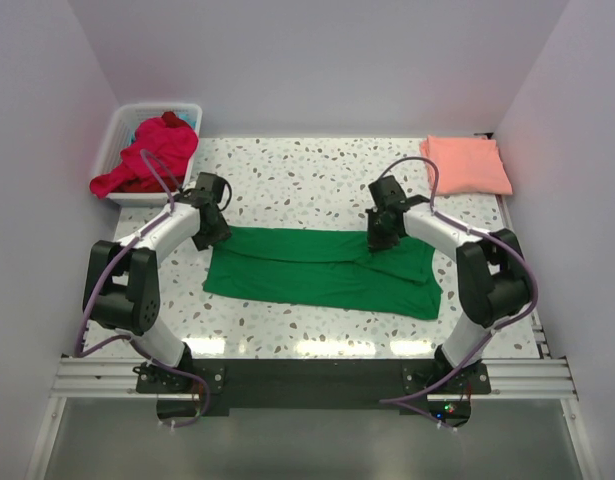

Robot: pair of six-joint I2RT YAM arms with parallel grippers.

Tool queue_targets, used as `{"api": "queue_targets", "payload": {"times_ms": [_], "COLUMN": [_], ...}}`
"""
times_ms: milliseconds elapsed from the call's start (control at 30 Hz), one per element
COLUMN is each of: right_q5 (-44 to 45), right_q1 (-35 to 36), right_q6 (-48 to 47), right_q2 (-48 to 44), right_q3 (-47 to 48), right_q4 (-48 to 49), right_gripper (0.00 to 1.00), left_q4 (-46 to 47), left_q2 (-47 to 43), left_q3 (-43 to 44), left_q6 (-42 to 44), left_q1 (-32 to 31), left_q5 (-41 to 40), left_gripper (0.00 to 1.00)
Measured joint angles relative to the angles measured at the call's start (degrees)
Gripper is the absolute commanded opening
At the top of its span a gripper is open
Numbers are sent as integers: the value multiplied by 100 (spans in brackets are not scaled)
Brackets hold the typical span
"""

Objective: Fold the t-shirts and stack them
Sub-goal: Fold the tshirt

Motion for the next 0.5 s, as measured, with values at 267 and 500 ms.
{"api": "queue_targets", "payload": {"times_ms": [267,500], "right_q5": [136,133], "right_q1": [426,769], "right_q6": [181,428], "right_q2": [-710,-1453], "right_q3": [-487,-1027], "right_q4": [-411,-769], "right_gripper": [0,12], "left_q4": [35,131], "left_q2": [0,0], "left_q3": [0,-52], "left_q6": [0,2], "left_q1": [0,-11], "left_q5": [0,0], "left_gripper": [50,50]}}
